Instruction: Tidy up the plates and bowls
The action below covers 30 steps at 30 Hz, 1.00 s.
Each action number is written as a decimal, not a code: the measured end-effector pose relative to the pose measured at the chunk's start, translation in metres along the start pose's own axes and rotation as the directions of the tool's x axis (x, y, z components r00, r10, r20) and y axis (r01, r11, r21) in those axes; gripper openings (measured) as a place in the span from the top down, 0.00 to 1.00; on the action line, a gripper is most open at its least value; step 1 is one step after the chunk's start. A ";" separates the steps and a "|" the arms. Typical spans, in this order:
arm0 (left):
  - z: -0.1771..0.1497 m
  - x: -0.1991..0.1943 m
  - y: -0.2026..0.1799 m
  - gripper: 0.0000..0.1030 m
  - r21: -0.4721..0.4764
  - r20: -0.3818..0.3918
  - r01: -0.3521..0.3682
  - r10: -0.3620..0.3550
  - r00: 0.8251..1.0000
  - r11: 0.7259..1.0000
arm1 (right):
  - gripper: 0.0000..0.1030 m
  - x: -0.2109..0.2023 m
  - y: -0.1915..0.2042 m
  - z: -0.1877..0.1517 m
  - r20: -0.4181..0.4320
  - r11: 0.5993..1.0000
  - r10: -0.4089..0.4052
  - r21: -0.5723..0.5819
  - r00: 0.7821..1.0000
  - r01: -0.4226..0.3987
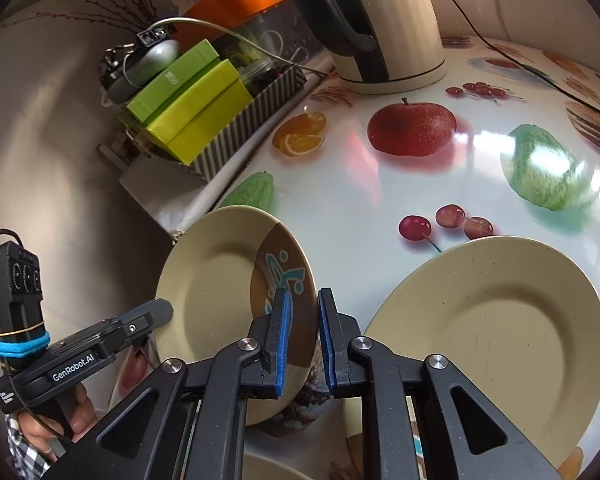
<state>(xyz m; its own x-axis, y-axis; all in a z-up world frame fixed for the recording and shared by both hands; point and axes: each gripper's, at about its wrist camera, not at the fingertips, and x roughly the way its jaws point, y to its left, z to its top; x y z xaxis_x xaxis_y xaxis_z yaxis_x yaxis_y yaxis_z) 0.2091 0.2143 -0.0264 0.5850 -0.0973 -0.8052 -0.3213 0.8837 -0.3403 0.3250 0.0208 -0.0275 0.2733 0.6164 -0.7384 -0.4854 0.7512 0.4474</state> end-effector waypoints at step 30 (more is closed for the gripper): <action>-0.055 -0.053 -0.036 0.81 0.070 0.013 0.054 -0.055 0.998 0.996 | 0.86 -0.086 0.011 -0.058 0.061 0.999 -0.022 0.035 0.998 0.020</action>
<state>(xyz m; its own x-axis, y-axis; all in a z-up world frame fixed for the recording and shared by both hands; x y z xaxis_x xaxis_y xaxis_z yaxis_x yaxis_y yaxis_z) 0.1485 0.1627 0.0016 0.6111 -0.1399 -0.7791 -0.2365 0.9070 -0.3483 0.2482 -0.0380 0.0117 0.3344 0.6128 -0.7160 -0.4500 0.7713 0.4500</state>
